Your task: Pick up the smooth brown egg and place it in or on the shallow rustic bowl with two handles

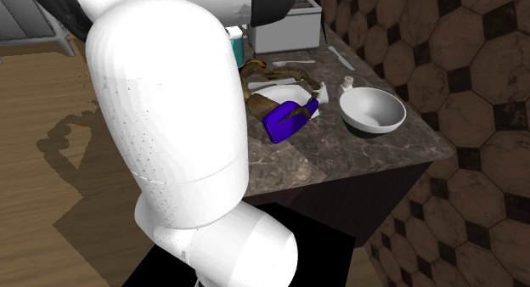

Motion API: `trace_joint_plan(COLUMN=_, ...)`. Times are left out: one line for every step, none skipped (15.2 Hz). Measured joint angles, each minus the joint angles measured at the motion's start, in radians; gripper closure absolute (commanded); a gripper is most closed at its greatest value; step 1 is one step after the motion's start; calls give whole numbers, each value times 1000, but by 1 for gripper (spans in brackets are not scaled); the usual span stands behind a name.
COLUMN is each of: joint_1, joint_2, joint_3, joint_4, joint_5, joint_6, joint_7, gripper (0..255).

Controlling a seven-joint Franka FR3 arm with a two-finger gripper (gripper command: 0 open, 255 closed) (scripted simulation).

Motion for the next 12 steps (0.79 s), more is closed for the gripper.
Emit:
trace_joint_plan(joint_1=0, joint_2=0, joint_3=0, joint_4=0, joint_5=0, joint_6=0, joint_7=0, gripper=0)
trace_joint_plan(joint_1=-3, joint_2=-2, joint_3=-2, joint_4=12, joint_5=-2, joint_6=-14, joint_7=1, gripper=0)
trace_joint_plan(joint_1=-9, joint_2=-11, joint_3=-7, joint_4=28, joint_5=-2, joint_6=-39, joint_7=0, gripper=0)
trace_joint_plan(joint_1=-16, joint_2=-18, joint_3=-13, joint_4=45, joint_5=-3, joint_6=-67, joint_7=-4, gripper=0)
trace_joint_plan(joint_1=-22, joint_2=-17, joint_3=-20, joint_4=72, joint_5=-9, joint_6=-95, joint_7=-4, gripper=0)
trace_joint_plan(joint_1=-23, joint_2=-22, joint_3=-20, joint_4=81, joint_5=-8, joint_6=-108, joint_7=0, gripper=0)
trace_joint_plan(joint_1=-24, joint_2=-22, joint_3=-21, joint_4=90, joint_5=-9, joint_6=-117, joint_7=2, gripper=0)
trace_joint_plan(joint_1=-24, joint_2=-21, joint_3=-21, joint_4=94, joint_5=-10, joint_6=-121, joint_7=3, gripper=0)
trace_joint_plan(joint_1=-25, joint_2=-22, joint_3=-21, joint_4=95, joint_5=-10, joint_6=-123, joint_7=3, gripper=0)
trace_joint_plan(joint_1=-25, joint_2=-22, joint_3=-22, joint_4=96, joint_5=-10, joint_6=-124, joint_7=3, gripper=0)
trace_joint_plan(joint_1=-25, joint_2=-23, joint_3=-22, joint_4=96, joint_5=-10, joint_6=-125, joint_7=3, gripper=0)
trace_joint_plan(joint_1=-25, joint_2=-23, joint_3=-22, joint_4=96, joint_5=-10, joint_6=-125, joint_7=3, gripper=0)
